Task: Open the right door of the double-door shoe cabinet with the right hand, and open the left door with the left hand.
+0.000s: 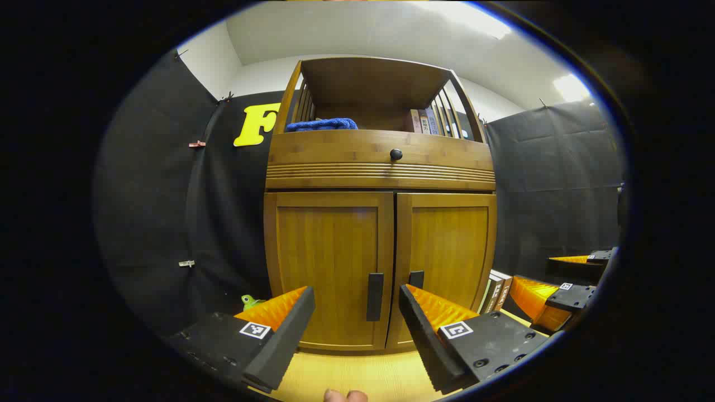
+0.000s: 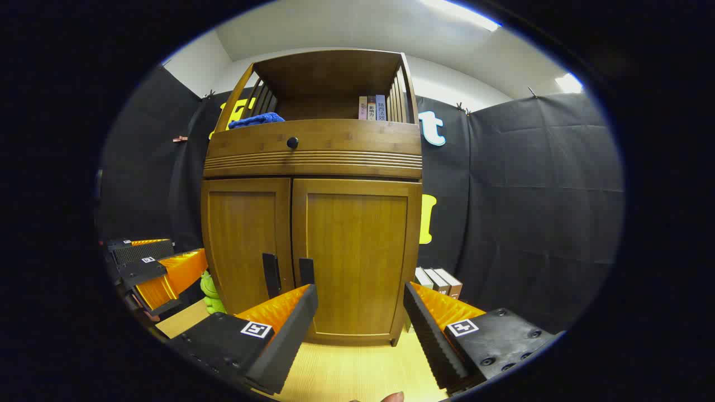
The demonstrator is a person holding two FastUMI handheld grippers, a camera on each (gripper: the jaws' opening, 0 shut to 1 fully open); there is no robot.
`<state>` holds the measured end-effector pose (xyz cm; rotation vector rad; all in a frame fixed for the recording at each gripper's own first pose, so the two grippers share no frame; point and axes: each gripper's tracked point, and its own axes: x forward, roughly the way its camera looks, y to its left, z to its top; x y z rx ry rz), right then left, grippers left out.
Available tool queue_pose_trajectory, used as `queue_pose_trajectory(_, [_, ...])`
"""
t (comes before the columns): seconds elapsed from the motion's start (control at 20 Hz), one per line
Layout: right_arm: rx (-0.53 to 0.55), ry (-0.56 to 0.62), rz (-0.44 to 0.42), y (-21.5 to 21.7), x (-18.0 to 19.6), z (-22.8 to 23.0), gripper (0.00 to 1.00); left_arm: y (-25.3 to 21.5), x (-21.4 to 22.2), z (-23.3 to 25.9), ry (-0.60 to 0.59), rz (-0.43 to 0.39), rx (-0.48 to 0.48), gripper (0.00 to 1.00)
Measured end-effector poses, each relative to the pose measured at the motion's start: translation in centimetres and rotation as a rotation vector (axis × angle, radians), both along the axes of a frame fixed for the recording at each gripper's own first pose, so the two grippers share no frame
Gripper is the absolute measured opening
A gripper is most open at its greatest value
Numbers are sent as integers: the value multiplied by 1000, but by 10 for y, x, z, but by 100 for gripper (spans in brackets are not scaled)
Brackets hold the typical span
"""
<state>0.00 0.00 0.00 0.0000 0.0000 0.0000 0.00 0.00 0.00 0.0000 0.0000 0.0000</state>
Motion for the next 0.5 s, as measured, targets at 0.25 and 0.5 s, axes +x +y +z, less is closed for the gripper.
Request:
queue_pose_trajectory(0.25, [-3, 1, -4, -2, 2, 0, 98, 1, 2, 0, -2, 1, 0, 92])
queue_pose_trajectory(0.5, [-2, 2, 0, 0, 4, -1, 96, 6, 4, 0, -7, 12, 5, 92])
